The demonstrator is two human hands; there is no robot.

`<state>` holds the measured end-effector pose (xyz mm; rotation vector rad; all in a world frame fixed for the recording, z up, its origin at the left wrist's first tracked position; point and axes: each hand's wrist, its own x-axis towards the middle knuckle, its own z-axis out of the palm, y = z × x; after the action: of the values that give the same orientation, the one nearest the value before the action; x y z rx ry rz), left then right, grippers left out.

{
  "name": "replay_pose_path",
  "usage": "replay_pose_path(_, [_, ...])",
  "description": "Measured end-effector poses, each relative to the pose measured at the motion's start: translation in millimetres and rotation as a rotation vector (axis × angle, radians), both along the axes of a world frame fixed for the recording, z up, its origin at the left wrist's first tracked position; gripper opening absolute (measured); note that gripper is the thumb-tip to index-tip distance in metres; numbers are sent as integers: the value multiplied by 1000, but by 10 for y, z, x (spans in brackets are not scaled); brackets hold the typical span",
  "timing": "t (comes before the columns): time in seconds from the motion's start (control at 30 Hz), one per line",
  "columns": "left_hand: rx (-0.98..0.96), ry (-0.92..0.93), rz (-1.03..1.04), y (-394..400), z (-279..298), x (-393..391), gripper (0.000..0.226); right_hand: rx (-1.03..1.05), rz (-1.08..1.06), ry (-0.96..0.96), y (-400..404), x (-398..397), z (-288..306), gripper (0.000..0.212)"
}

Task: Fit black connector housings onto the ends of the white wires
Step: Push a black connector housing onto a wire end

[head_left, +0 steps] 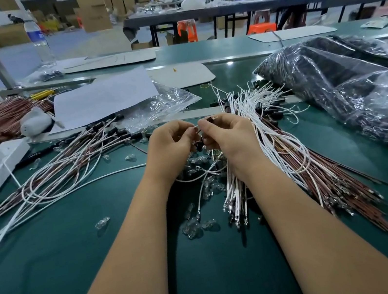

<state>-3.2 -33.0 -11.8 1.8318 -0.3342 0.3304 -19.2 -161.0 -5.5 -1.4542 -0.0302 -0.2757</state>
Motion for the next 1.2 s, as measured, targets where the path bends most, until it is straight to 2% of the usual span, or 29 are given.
replay_pose_path(0.17, [14, -2, -18, -13, -5, -17, 13, -33, 25, -20, 6, -12, -6, 12])
replay_pose_path(0.37, [35, -8, 27, 52, 26, -14, 14, 66, -59, -37, -46, -12, 43, 12])
replay_pose_path(0.47, [50, 0, 27, 54, 34, -32, 13, 34, -80, -51, -61, -24, 47, 13])
replay_pose_path(0.63, [-44, 21, 9, 97, 46, -26, 4, -49, -139, -98, -82, -25, 52, 16])
replay_pose_path(0.8, [-31, 7, -21, 125, 36, -15, 3, -18, -182, -116, -88, -23, 70, 13])
replay_pose_path(1.2, [-60, -8, -24, 131, 9, 10, 11, 16, -107, -112, -68, -22, 45, 18])
